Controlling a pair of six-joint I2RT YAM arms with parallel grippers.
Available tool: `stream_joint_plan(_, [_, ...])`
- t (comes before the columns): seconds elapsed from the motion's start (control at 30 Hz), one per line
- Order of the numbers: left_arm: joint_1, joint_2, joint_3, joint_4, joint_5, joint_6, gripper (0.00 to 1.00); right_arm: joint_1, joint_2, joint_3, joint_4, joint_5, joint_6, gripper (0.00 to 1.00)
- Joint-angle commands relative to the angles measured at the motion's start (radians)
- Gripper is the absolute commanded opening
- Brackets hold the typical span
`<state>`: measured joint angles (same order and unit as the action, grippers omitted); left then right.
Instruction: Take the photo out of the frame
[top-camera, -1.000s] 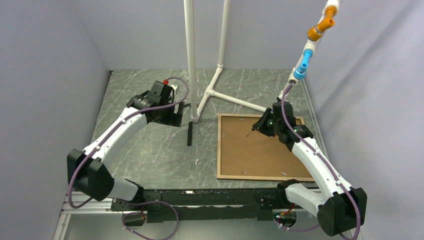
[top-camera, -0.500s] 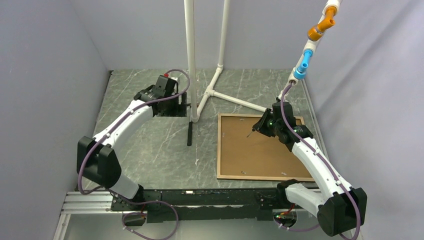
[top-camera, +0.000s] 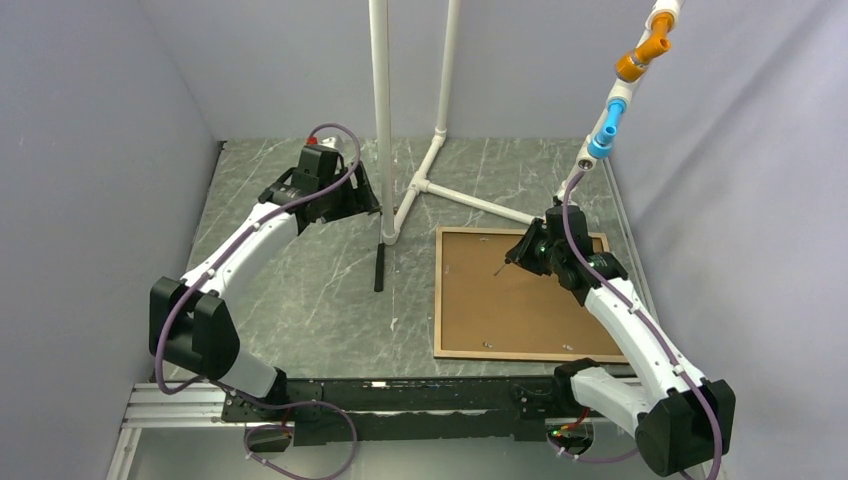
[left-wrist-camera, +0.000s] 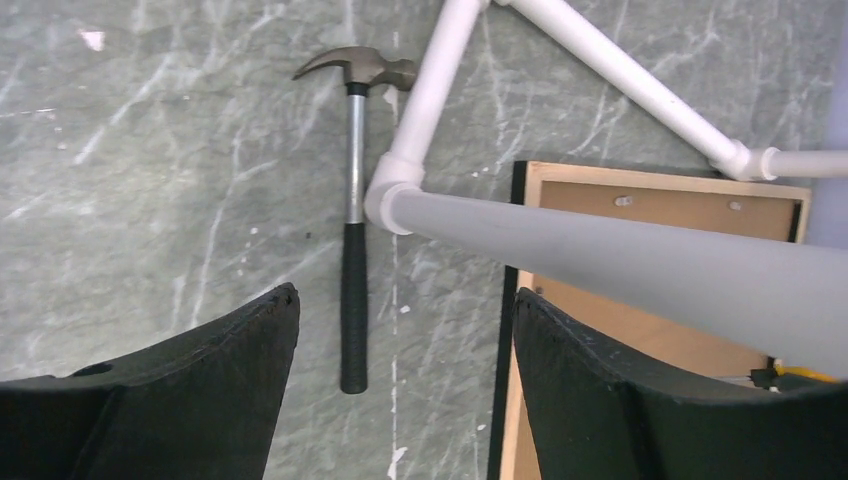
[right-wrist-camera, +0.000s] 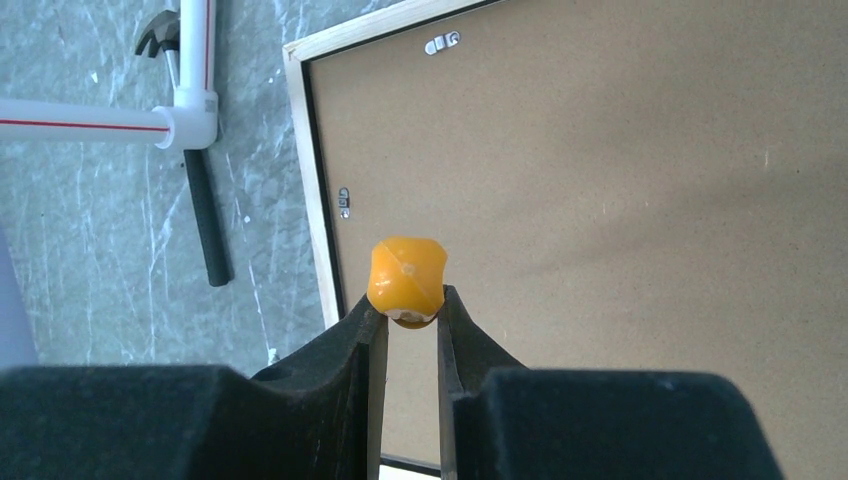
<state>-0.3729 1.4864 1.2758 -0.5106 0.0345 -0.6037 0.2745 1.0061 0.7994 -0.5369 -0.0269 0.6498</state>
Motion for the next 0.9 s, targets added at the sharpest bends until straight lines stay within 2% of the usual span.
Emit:
stream_joint_plan(0.0, [-0.030, 0.017, 0.020, 0.101, 0.073, -0.035, 0.82, -0.002, -0.037, 0.013, 0.018, 0.008, -0.001, 0.00])
stream_joint_plan(0.4, [-0.071, 0.141, 0.079, 0.190, 0.179, 0.000, 0.82, -0.002, -0.059, -0.002, 0.013, 0.024, -0.007, 0.00])
stream_joint_plan(0.53, [-0.091, 0.194, 0.137, 0.157, 0.192, 0.011, 0.82, -0.003, -0.064, -0.006, 0.009, 0.025, -0.012, 0.00])
stream_joint_plan(0.87, [-0.101, 0.230, 0.093, 0.251, 0.265, -0.054, 0.82, -0.007, -0.064, -0.007, 0.003, 0.050, -0.021, 0.00])
